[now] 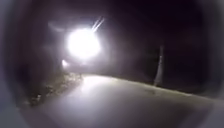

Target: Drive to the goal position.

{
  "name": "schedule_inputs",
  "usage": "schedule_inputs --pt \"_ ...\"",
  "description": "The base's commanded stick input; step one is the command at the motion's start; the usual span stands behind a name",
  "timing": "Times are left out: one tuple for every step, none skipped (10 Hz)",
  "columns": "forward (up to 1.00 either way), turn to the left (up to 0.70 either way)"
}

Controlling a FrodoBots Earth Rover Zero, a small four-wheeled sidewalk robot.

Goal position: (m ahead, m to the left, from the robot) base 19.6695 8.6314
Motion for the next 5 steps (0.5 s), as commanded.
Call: schedule_inputs --pt "1.0 0.03" --pt "1.0 0.06" --pt "1.0 0.18" --pt "1.0 0.2" --pt "1.0 0.23"
